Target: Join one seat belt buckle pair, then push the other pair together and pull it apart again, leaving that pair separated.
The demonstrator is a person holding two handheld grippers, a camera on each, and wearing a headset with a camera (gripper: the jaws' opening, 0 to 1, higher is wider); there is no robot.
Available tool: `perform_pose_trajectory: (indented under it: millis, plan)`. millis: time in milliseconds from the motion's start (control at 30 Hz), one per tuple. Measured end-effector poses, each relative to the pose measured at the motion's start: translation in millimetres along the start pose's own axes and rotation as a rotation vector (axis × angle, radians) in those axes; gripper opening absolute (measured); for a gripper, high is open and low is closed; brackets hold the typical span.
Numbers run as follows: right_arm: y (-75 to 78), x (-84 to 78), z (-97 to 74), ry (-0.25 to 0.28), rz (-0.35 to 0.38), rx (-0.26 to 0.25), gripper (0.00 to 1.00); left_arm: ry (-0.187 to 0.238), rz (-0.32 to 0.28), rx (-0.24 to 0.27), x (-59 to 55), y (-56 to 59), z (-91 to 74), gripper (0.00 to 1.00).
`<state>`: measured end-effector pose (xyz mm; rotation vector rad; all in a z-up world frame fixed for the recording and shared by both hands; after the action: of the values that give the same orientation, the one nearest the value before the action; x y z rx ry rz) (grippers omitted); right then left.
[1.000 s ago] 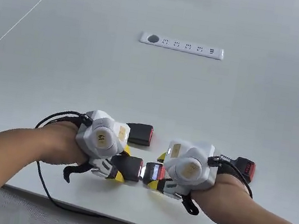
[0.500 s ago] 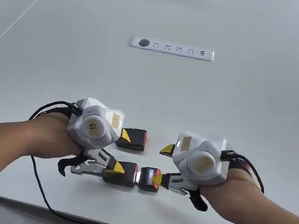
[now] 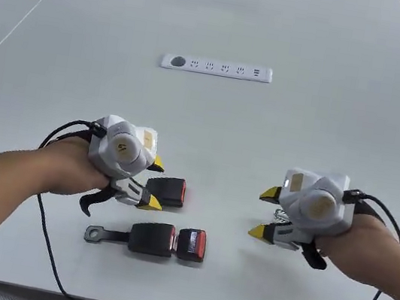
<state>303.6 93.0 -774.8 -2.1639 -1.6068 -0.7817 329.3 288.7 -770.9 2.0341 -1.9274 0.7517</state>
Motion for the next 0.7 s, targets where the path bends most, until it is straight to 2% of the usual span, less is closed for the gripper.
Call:
perform_pose_trajectory:
  millis: [100,167,300,367,433,600,700]
  plan:
    - [14.0,-24.6,-8.4,-0.037,0.036,-0.024,0.41,0.006,-0.035,0.001,0.2,-3.6,2.3,0.44]
    - [22.1,-37.3,-14.3,-0.057,0.046,-0.045,0.43,-0.001,-0.032,-0.007,-1.6,-6.3,6.2,0.44]
    - [34.8,-61.1,-23.1,-0.093,0.070,-0.072,0.43,-0.050,-0.015,-0.020,-8.2,-3.0,12.1,0.45]
    - [38.2,-69.4,-25.8,-0.099,0.091,-0.086,0.43,-0.071,0.012,-0.025,-11.8,-1.9,15.2,0.45]
    - [39.7,-78.0,-26.9,-0.109,0.105,-0.087,0.42,-0.074,0.012,-0.033,-13.2,-0.8,17.4,0.45]
    - [36.6,-88.8,-25.0,-0.139,0.096,-0.070,0.41,-0.097,0.031,-0.053,-17.8,0.2,21.2,0.44]
    - [35.4,-87.8,-23.1,-0.147,0.096,-0.056,0.40,-0.094,0.035,-0.060,-16.9,0.4,21.0,0.38]
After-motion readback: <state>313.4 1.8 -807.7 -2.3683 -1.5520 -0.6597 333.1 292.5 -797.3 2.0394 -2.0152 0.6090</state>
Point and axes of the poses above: the centre of the closed fingertips' face, and the gripper's own axes: z roughly forward along the fingers, y roughly to its right, x roughly out of its top, the point moved 2 cm from there along -z, roughly backward along the fingers, and after that the axes turned 9 degrees about z, right-handed, at the moved point
